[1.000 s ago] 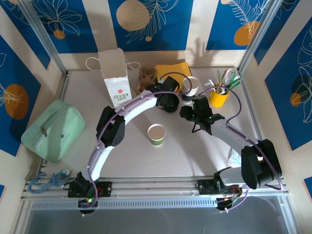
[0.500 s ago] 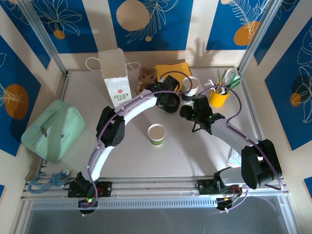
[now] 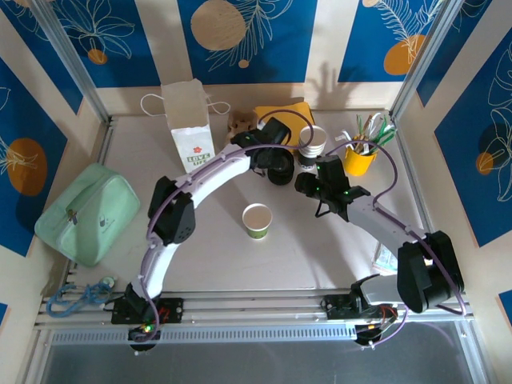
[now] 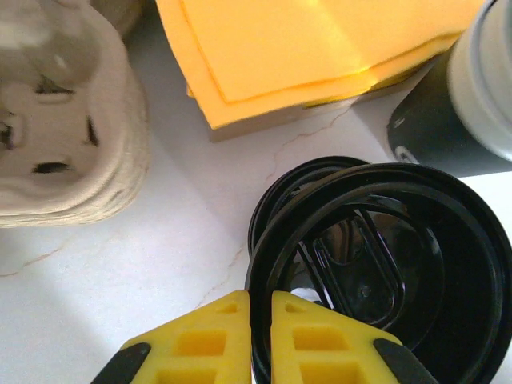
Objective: Pack the takeout coffee
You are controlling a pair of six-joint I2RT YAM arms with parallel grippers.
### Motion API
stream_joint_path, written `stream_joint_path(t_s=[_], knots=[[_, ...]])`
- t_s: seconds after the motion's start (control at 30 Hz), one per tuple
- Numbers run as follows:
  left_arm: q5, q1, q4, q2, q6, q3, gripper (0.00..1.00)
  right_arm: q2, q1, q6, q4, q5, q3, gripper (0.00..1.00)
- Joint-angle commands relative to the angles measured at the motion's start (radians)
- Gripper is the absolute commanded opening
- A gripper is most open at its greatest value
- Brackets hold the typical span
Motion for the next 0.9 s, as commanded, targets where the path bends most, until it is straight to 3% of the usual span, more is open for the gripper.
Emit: stream_joint_path(t_s=[0.0, 0.23, 0.43, 0.5, 0.57, 0.7, 0.87], knots=[[-0.02, 0.002, -0.02, -0.136, 0.015, -0.054, 0.11, -0.08, 0.003, -0.026, 0.052, -0.041, -0.031, 0.51], [0.009, 0.028, -0.075, -0.308, 0.027, -0.168, 0.11, -0.206, 0.034, -0.158, 0.211, -0.128, -0.111, 0.52], [0.086, 0.083, -0.083, -0.529, 0.006, -0.381, 0.12, -0.283, 0.137, -0.477, 0.421, -0.275, -0.174, 0.57], [0.116, 0.113, -0.091, -0.607, -0.01, -0.46, 0.12, -0.272, 0.179, -0.595, 0.371, -0.263, -0.139, 0.63], [0.15, 0.145, -0.094, -0.677, -0.021, -0.532, 0.12, -0.261, 0.209, -0.677, 0.296, -0.246, -0.092, 0.62], [0.227, 0.205, -0.101, -0.8, -0.038, -0.655, 0.13, -0.265, 0.227, -0.794, 0.381, -0.263, -0.111, 0.62], [0.279, 0.249, -0.136, -0.898, -0.038, -0.732, 0.13, -0.288, 0.243, -0.966, 0.377, -0.399, -0.106, 0.62]])
